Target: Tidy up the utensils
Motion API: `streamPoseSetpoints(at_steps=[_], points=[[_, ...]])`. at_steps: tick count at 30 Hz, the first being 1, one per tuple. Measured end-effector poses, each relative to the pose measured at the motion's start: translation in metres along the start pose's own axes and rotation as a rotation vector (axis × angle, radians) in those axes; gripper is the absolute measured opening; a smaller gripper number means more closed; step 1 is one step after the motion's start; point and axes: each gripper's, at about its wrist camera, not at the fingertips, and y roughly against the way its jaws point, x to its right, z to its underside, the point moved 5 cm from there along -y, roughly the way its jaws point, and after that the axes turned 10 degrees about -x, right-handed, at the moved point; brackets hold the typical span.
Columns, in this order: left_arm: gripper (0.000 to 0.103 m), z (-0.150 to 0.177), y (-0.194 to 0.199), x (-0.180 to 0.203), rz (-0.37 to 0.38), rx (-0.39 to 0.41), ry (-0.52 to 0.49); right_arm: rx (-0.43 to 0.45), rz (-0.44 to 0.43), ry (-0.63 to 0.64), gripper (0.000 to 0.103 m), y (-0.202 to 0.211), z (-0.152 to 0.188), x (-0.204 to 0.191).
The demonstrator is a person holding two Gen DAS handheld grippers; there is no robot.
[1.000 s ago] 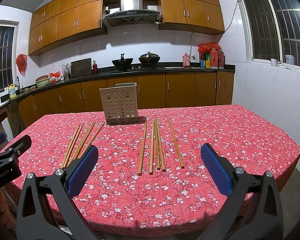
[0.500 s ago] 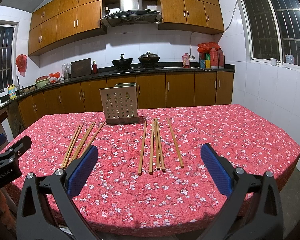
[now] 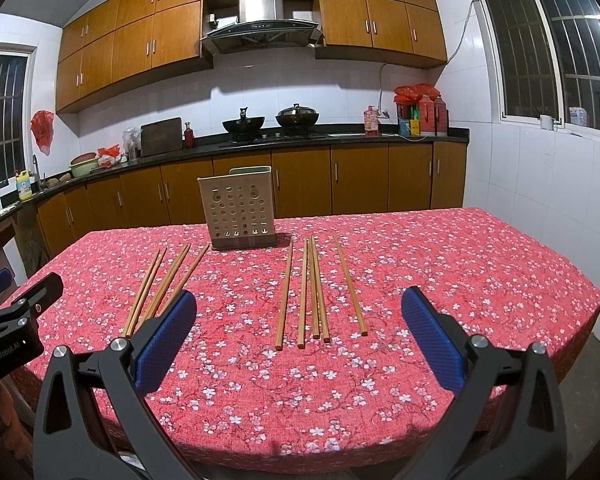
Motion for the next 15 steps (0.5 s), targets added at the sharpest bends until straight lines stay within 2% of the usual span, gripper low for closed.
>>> streamPoseSetpoints(at_steps=[15], points=[[0.099, -0.0012, -0.0068, -0.0073, -0.027, -0.017, 0.009, -0.03, -0.013, -0.006, 0.101, -0.0094, -0.004, 0.0033]])
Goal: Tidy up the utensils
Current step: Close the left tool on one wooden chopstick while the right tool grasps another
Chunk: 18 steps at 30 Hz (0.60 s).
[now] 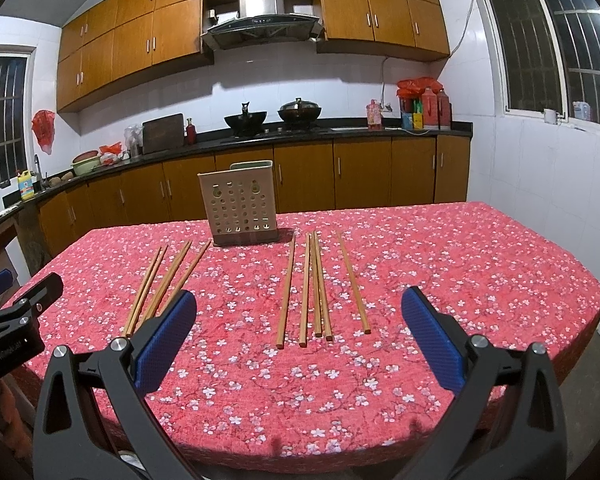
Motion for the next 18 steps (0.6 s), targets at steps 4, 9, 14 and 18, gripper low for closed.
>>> streamPoseSetpoints(at_steps=[4, 9, 14, 18], points=[[0.099, -0.005, -0.014, -0.007, -0.014, -0.027, 0.01, -0.031, 0.025, -0.001, 0.1, -0.016, -0.006, 0.007], [0.099, -0.01, -0.046, -0.029, -0.018, -0.099, 0.032, -0.143, 0.062, -0.007, 0.082, -0.055, -0.015, 0.017], [0.097, -0.018, -0.08, -0.041, -0.008, -0.176, 0.058, -0.274, 0.074, -0.018, 0.062, -0.108, -0.02, 0.026], [0.079, -0.018, -0.113, -0.053, 0.03, -0.271, 0.098, -0.361, 0.093, -0.044, 0.049, -0.147, -0.022, 0.041]])
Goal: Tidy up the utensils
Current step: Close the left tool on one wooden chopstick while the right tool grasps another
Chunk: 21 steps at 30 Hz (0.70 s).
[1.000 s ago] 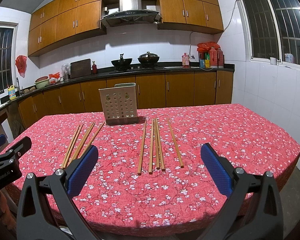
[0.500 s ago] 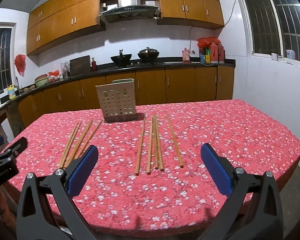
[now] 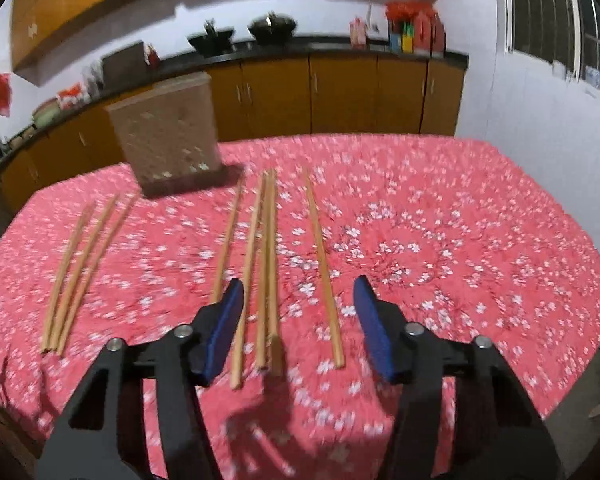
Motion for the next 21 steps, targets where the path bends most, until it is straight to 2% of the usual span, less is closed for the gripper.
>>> streamPoseSetpoints(at_steps=[2, 6, 8, 13, 21], points=[[0.068, -0.003, -0.016, -0.004, 0.029, -0.051, 0.021, -0.05, 0.008, -0.029, 0.048, -0.019, -0.005, 0.007], [0.057, -0.004, -0.038, -0.007, 0.073, -0.12, 0.035, -0.119, 0.044, -0.05, 0.044, -0.044, -0.006, 0.022], [0.051, -0.005, -0.047, -0.003, 0.079, -0.138, 0.018, -0.147, 0.047, -0.059, 0.035, -0.052, -0.003, 0.025], [0.039, -0.005, -0.066, 0.011, 0.12, -0.202, -0.028, -0.135, 0.044, -0.05, 0.012, -0.052, -0.001, 0.027], [0.026, -0.005, -0.089, 0.026, 0.172, -0.283, -0.052, -0.14, 0.035, -0.059, 0.01, -0.053, -0.002, 0.027]])
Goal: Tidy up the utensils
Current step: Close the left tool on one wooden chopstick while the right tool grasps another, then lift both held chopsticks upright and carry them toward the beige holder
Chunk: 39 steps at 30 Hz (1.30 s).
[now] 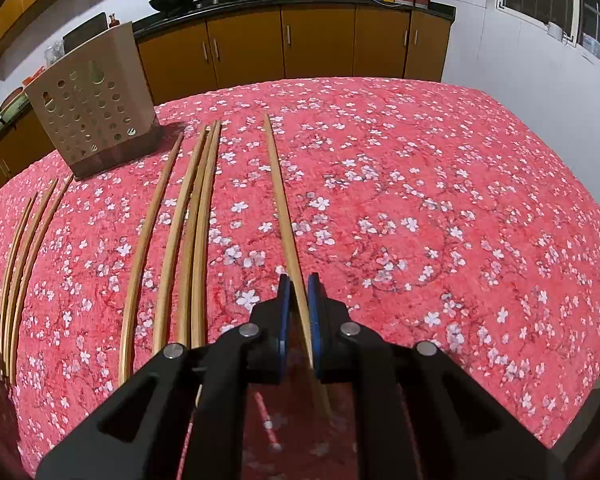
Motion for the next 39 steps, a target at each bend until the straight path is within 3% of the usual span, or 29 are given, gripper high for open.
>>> streamPoseSetpoints(at_steps=[8, 23, 33, 39], points=[[0.014, -0.005, -0.008, 0.009, -0.008, -0.021, -0.01, -0.005, -0.014, -0.004, 0.01, -0.003, -0.005, -0.004], [0.009, -0.009, -0.014, 0.004, -0.025, -0.023, -0.01, -0.006, -0.017, 0.02, 0.008, -0.004, -0.006, -0.004], [0.008, -0.044, -0.024, -0.025, -0.094, 0.006, -0.005, 0.012, -0.006, 0.019, 0.007, -0.014, -0.025, 0.0], [0.009, -0.044, -0.021, -0.034, -0.062, 0.017, 0.007, 0.013, -0.038, 0.027, 0.007, -0.016, -0.024, 0.001]])
